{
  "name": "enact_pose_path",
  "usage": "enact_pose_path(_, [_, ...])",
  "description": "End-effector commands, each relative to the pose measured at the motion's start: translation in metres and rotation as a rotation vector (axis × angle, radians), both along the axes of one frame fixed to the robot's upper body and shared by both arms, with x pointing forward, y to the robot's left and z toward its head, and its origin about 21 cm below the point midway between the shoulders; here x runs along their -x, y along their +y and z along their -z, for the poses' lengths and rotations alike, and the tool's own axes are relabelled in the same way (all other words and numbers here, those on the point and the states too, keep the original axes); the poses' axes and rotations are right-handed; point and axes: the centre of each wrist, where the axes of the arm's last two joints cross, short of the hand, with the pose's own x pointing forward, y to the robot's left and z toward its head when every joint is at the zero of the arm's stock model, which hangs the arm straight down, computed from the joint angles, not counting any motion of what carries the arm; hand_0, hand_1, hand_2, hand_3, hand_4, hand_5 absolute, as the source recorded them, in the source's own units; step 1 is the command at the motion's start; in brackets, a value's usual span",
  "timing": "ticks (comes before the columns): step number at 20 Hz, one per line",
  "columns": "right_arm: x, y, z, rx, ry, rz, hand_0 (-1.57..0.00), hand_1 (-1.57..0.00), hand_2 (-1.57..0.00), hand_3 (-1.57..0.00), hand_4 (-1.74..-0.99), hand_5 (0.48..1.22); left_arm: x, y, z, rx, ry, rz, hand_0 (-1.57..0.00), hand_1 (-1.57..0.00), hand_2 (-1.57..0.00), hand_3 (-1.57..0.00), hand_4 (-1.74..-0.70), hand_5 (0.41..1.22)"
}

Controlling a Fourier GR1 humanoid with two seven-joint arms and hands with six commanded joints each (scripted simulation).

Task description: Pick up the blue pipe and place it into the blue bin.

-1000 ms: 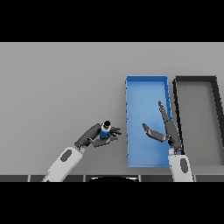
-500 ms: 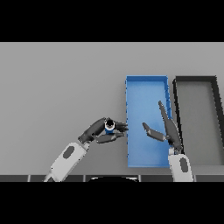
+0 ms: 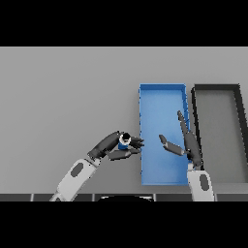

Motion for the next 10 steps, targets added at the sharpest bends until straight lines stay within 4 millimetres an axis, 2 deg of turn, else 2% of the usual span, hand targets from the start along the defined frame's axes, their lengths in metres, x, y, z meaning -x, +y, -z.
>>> enact_pose_path(1, [0.000,0.001,0.001,-0.001,0.004,-0.003,0.00,0.00,0.00,0.00,-1.185,0.578,0.000,0.000,0.002,0.000,0.003,-0.001,-1.57,-1.57,-1.57,-1.57,-1.47,1.220])
enact_pose_path(4, [0.006,0.003,-0.001,-0.064,-0.061,-0.045,0.00,-0.02,-0.02,0.00,-1.178,0.569,0.001,0.001,0.002,0.006,-0.004,0.001,-1.57,-1.57,-1.57,-1.57,-1.47,1.221])
enact_pose_path(7, [0.001,-0.005,-0.027,-0.175,-0.165,-0.158,0.00,-0.01,-0.03,0.00,-1.175,0.592,-0.001,0.000,0.003,-0.006,-0.007,0.000,-1.57,-1.57,-1.57,-1.57,-1.47,1.221])
enact_pose_path(10, [-0.004,-0.008,-0.065,-0.151,-0.199,-0.293,0.00,-0.01,-0.01,0.00,-1.165,0.589,-0.001,0.006,0.005,-0.015,-0.011,-0.003,-1.57,-1.57,-1.57,-1.57,-1.47,1.221])
